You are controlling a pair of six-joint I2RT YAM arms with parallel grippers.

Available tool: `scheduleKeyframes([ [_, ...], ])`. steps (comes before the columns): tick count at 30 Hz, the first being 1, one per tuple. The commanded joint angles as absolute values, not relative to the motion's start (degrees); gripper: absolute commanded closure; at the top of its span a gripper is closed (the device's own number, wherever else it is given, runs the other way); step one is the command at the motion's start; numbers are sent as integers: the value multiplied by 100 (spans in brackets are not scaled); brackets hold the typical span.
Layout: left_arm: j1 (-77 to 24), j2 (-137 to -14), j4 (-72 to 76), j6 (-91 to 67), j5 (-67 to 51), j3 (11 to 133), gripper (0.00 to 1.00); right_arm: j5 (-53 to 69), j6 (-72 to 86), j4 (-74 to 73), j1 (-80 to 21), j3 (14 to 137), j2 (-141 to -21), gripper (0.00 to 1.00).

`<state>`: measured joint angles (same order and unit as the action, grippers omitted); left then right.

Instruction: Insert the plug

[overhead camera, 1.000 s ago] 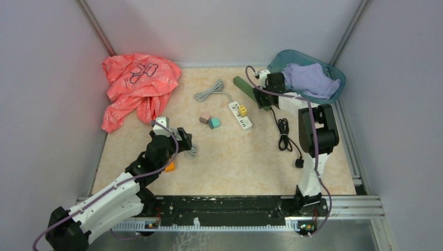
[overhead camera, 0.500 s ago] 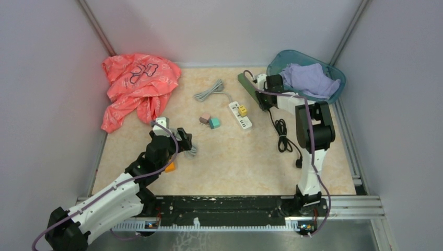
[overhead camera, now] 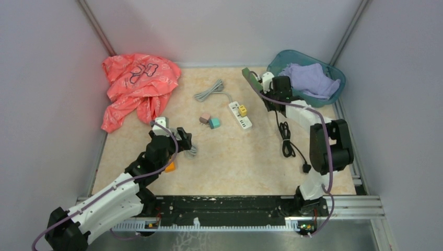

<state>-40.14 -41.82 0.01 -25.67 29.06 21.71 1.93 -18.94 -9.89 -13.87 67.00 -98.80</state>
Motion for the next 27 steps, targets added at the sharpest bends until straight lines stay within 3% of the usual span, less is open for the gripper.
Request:
scheduleKeyframes([
  [1,-4052,-4216,17,-2730,2889,2545,3,-221,-1894,-79,-1736,6273,-8861,100],
  [12,-4043,-4638,-431,-3508,2340,3207,2,-1742,-2362,1695,-3492,4295,-7291,100],
  [27,-3539,-4652,-551,-3975,1647,3561,0,-2621,-3161,2906,-5261,3126,-7021,100],
])
